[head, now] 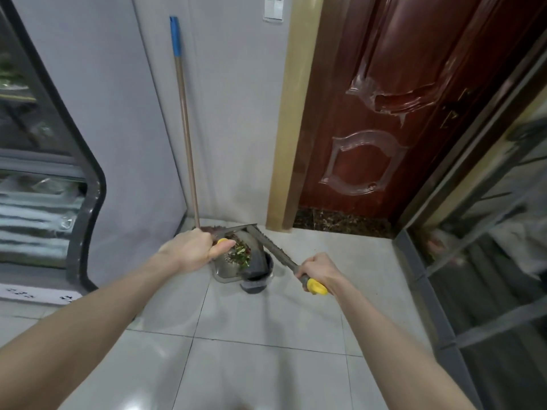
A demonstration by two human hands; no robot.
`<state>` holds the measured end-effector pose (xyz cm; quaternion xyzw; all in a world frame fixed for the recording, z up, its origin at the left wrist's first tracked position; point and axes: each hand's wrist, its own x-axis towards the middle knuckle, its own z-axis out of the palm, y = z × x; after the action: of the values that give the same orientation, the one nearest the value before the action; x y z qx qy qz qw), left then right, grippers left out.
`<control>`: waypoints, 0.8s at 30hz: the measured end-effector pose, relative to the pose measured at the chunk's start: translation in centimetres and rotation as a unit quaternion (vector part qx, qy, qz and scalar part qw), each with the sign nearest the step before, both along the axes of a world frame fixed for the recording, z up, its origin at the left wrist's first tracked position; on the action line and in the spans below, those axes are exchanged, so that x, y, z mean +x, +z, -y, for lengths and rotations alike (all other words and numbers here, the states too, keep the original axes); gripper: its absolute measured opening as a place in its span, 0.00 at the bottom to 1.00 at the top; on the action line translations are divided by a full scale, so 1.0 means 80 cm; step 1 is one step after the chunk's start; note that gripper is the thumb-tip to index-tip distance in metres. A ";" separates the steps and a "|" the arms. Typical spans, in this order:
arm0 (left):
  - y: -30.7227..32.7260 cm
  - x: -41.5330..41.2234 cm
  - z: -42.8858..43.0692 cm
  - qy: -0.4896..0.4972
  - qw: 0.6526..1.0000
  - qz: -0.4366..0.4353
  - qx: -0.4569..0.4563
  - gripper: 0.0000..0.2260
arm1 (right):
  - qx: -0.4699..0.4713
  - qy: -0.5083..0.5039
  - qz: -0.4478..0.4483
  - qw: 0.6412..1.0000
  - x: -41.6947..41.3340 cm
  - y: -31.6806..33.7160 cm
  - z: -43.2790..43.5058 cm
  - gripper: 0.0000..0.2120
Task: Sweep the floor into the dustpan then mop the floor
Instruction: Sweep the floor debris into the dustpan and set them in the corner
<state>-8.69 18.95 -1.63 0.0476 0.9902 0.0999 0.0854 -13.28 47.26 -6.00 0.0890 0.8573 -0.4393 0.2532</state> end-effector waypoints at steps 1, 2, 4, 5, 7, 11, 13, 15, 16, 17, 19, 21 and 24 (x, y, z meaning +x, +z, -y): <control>0.000 -0.006 -0.003 -0.007 1.000 0.002 -0.005 0.35 | -0.005 -0.009 0.006 1.000 -0.003 -0.002 -0.001 0.05; 0.001 -0.011 -0.006 -0.015 1.000 -0.003 -0.007 0.30 | -0.012 -0.017 0.012 1.000 -0.006 -0.004 -0.002 0.06; 0.004 -0.025 -0.016 -0.033 0.999 -0.007 -0.002 0.24 | -0.025 -0.031 0.020 0.999 -0.015 -0.010 -0.005 0.06; 0.007 -0.029 -0.020 -0.039 0.999 -0.001 -0.011 0.24 | -0.032 -0.037 0.022 0.999 -0.017 -0.011 -0.006 0.05; 0.006 -0.036 -0.028 -0.052 0.998 0.009 -0.041 0.27 | -0.046 -0.045 0.032 0.997 -0.021 -0.014 -0.007 0.04; 0.005 -0.050 -0.045 -0.112 0.989 0.008 -0.099 0.37 | -0.060 -0.054 0.043 0.996 -0.034 -0.018 -0.014 0.02; -0.006 -0.054 -0.058 -0.154 0.978 0.000 -0.142 0.46 | -0.069 -0.061 0.047 0.995 -0.037 -0.022 -0.021 0.02; -0.021 -0.051 -0.073 -0.190 0.967 0.005 -0.168 0.49 | -0.081 -0.072 0.060 0.992 -0.037 -0.028 -0.028 0.03; -0.023 -0.050 -0.080 -0.199 0.964 0.009 -0.178 0.50 | -0.083 -0.075 0.067 0.991 -0.037 -0.030 -0.032 0.04; -0.024 -0.052 -0.085 -0.199 0.962 0.010 -0.184 0.51 | -0.083 -0.075 0.071 0.991 -0.037 -0.033 -0.036 0.04; -0.018 -0.058 -0.086 -0.192 0.964 0.004 -0.186 0.51 | -0.081 -0.071 0.073 0.991 -0.035 -0.036 -0.038 0.05; -0.012 -0.060 -0.095 -0.198 0.963 0.002 -0.184 0.49 | -0.086 -0.071 0.072 0.991 -0.035 -0.039 -0.044 0.06; -0.015 -0.049 -0.116 -0.240 0.949 0.015 -0.206 0.49 | -0.095 -0.073 0.080 0.990 -0.035 -0.042 -0.055 0.06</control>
<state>-12.63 28.23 -2.79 0.2632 0.9473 -0.1287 0.1298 -16.10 51.66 -9.39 0.1617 0.7798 -0.5280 0.2950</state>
